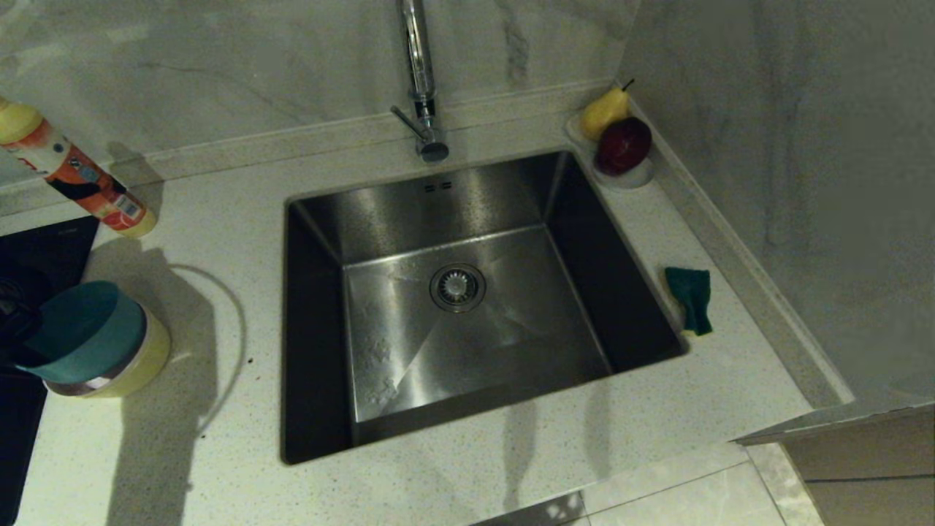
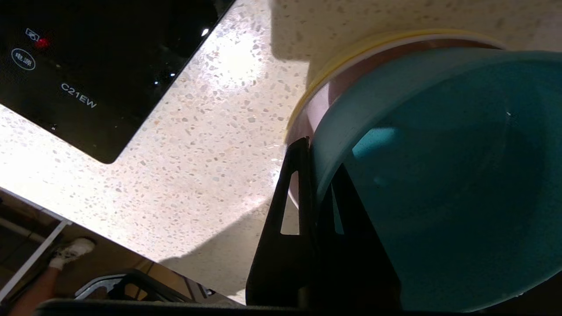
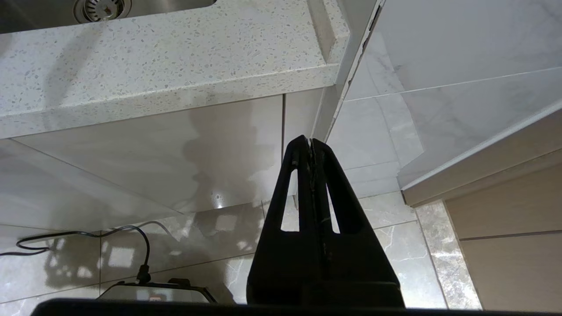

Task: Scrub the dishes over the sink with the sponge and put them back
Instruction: Place the bowl on the bowl

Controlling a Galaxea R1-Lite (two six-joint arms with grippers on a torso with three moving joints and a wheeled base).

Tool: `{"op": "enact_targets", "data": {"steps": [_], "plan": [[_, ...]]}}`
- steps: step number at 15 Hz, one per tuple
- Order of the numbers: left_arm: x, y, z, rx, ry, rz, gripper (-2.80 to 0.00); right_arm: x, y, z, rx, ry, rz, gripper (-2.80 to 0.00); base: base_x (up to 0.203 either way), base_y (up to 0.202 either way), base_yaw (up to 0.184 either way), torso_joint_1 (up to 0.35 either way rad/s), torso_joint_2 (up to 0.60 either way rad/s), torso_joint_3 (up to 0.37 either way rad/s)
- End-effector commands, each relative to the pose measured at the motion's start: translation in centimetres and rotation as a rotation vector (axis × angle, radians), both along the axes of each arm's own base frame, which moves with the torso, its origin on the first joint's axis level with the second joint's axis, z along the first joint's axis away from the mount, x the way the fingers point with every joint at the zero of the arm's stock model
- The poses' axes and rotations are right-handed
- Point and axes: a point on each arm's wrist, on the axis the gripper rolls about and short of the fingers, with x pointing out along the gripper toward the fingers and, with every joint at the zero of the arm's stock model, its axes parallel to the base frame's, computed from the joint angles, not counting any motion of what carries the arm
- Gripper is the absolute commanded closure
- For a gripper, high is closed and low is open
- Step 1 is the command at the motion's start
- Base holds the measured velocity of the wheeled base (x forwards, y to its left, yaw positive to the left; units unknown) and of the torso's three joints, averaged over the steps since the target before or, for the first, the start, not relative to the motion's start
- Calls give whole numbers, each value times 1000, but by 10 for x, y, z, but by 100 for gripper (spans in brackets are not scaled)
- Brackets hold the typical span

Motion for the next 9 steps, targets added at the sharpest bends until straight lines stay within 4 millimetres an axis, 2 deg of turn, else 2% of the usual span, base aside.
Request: {"op": "enact_targets", "data": {"steps": [1,4,5,9], "plan": [[-1,-1,3,4,-9,3,0,0,0,0,0,-2,1,0,0,0,0,0,0,0],[-2,-1,0,-1,2,3,0,0,0,0,0,-2,1,0,0,0,0,0,0,0],[-2,-1,-1,-2,6,2,-280,0,0,0,0,-3,1,0,0,0,0,0,0,0],[-1,0,1,10,3,4,-280,0,0,0,0,-3,1,0,0,0,0,0,0,0]]}}
